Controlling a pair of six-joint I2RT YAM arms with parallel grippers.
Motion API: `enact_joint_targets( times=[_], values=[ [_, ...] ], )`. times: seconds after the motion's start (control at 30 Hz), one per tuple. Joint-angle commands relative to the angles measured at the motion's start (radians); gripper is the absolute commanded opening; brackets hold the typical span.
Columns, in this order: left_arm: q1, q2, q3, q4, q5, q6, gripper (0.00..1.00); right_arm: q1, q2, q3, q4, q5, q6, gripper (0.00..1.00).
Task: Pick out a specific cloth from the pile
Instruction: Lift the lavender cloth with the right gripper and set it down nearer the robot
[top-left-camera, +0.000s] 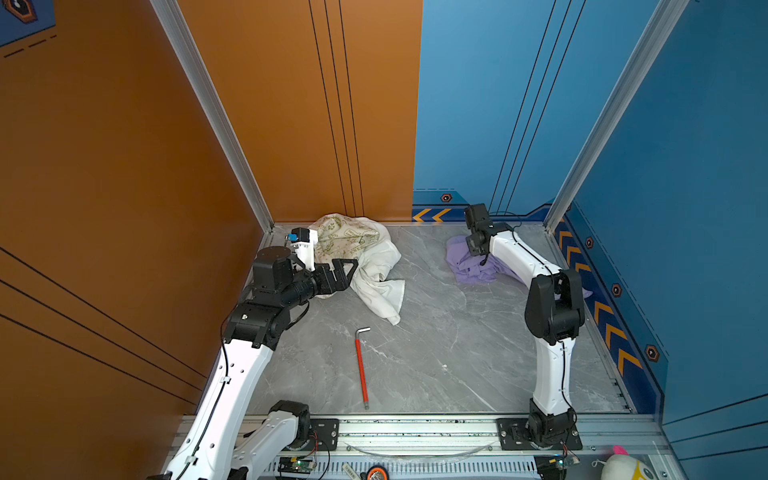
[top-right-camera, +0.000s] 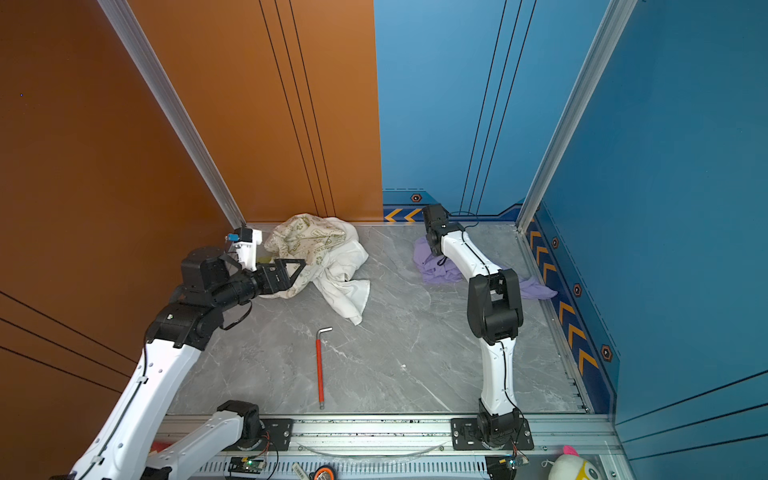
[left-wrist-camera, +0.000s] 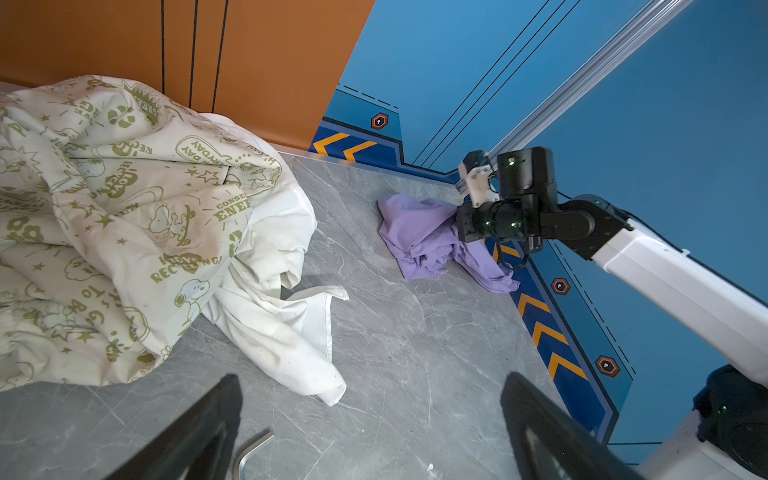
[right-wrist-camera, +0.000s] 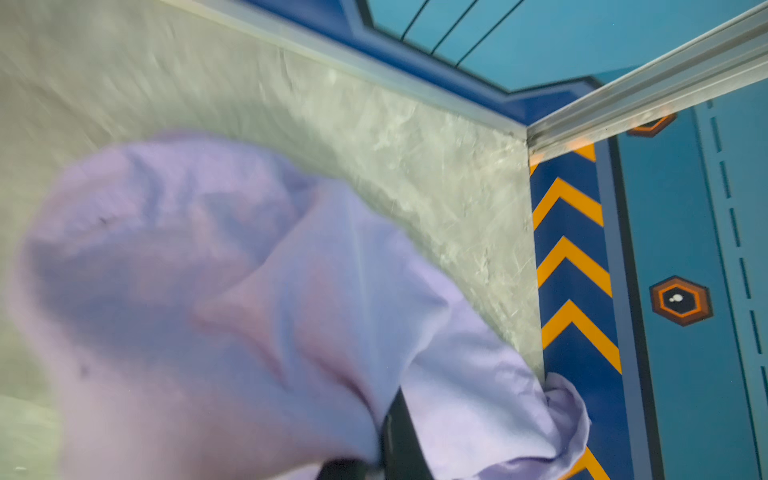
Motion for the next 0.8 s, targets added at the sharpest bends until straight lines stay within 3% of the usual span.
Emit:
enact_joint_targets(
  times=[0.0, 0.3, 0.47, 0.6, 0.77],
  values=[
    [0.009, -0.009, -0.013, 0.002, -0.001, -0.007, 0.98, -0.005, -0.096, 0.134, 0.034, -0.098, 0.120, 0.00],
    [0.010, -0.022, -0.025, 0.001, -0.010, -0.012, 0.98, -0.073, -0.128, 0.455, 0.137, -0.237, 0.259, 0.00],
    [0.011, -0.027, -0.037, 0.009, -0.013, -0.016, 0.98, -0.111, -0.156, 0.473, 0.180, -0.249, 0.238, 0.00],
    [0.011, -0.038, -0.052, 0.021, -0.015, -0.021, 0.98, -0.143, -0.211, 0.326, 0.179, -0.251, 0.213, 0.00],
    [0.012, -0.047, -0.058, 0.021, -0.016, -0.026, 0.98, -0.173, -0.360, -0.035, 0.205, -0.200, 0.200, 0.00]
  ],
)
